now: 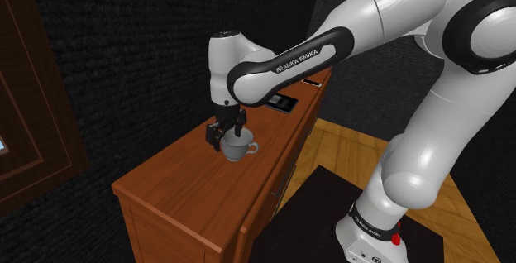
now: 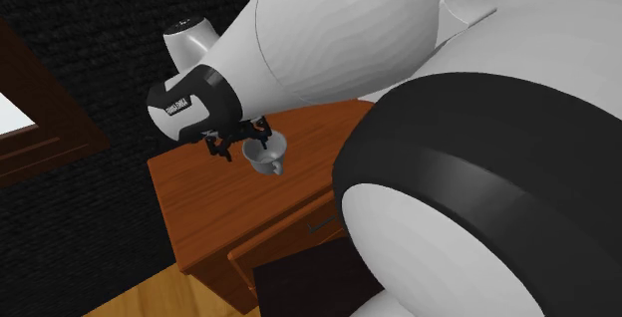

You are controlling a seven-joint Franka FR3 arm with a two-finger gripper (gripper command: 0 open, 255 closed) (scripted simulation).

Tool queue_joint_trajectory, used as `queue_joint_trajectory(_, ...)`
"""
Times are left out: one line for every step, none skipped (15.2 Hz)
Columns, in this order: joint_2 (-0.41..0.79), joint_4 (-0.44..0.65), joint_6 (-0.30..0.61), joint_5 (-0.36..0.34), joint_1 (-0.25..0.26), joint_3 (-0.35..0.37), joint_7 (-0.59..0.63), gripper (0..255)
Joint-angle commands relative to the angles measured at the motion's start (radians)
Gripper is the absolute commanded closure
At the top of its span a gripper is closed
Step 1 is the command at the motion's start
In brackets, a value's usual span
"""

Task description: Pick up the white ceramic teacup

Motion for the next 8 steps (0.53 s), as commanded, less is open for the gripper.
queue_joint_trajectory(0.011,-0.008,0.019,-0.005,0.0,0.0,0.005,0)
queue_joint_trajectory(0.011,-0.008,0.019,-0.005,0.0,0.0,0.005,0)
queue_joint_trajectory(0.009,-0.011,0.02,-0.005,0.0,0.0,0.005,255)
queue_joint_trajectory(0.009,-0.011,0.02,-0.005,0.0,0.0,0.005,255)
queue_joint_trajectory(0.009,-0.011,0.02,-0.005,0.0,0.0,0.005,255)
queue_joint_trajectory(0.009,-0.011,0.02,-0.005,0.0,0.0,0.005,255)
queue_joint_trajectory(0.009,-0.011,0.02,-0.005,0.0,0.0,0.005,255)
queue_joint_trajectory(0.009,-0.011,0.02,-0.005,0.0,0.0,0.005,255)
